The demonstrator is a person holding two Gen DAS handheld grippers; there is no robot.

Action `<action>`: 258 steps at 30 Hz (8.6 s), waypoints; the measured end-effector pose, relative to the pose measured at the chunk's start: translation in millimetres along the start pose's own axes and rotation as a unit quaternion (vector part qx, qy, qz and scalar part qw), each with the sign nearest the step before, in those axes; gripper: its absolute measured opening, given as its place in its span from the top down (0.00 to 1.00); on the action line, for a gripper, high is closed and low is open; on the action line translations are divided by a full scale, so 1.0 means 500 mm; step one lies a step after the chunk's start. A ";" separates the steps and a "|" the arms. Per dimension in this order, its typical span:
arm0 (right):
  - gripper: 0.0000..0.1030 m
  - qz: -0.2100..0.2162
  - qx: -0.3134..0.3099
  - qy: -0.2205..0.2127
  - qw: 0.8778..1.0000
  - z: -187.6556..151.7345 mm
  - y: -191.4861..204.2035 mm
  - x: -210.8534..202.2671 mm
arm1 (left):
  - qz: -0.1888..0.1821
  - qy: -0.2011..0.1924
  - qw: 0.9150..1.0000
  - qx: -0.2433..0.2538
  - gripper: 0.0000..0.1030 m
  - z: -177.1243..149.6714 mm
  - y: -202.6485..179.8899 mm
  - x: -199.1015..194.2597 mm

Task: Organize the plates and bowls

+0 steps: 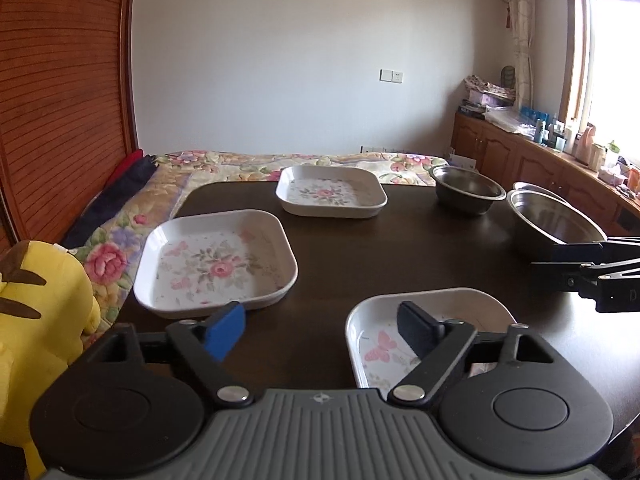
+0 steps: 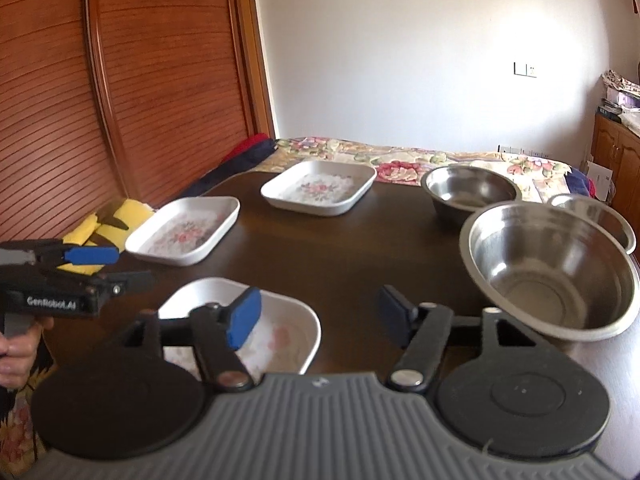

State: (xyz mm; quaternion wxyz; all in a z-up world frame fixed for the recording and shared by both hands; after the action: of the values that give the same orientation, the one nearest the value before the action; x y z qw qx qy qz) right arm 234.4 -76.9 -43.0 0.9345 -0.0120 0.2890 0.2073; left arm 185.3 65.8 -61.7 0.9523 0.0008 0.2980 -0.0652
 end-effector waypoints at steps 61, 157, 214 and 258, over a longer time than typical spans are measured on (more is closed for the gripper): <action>0.63 0.089 -0.043 0.141 0.985 0.102 0.204 0.337 | 0.028 0.059 0.997 -0.040 0.45 0.070 0.326 0.190; 0.92 0.086 0.028 0.076 0.993 -0.052 0.014 0.008 | -0.054 0.041 0.998 -0.009 0.62 -0.021 -0.036 -0.001; 0.87 0.057 -0.023 0.017 0.998 0.033 0.015 0.035 | -0.035 0.049 0.998 0.002 0.46 0.022 -0.021 0.062; 0.48 -0.021 -0.009 0.043 0.999 0.240 -0.034 0.287 | -0.017 0.006 1.000 0.024 0.05 0.292 0.106 0.236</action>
State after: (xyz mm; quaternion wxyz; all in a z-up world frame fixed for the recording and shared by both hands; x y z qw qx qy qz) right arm 412.4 -20.8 -23.0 0.9250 -0.0349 0.3271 0.1899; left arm 370.8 97.7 -10.5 0.9490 0.0191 0.3019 -0.0887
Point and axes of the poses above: each gripper's, at about its wrist camera, not at the fingertips, and x roughly the way its jaws point, y to its left, z to its top, the point moved 10 cm from there along x, roughly the way its jaws point, and after that the axes turned 3 degrees about y, right-handed, at the moved point
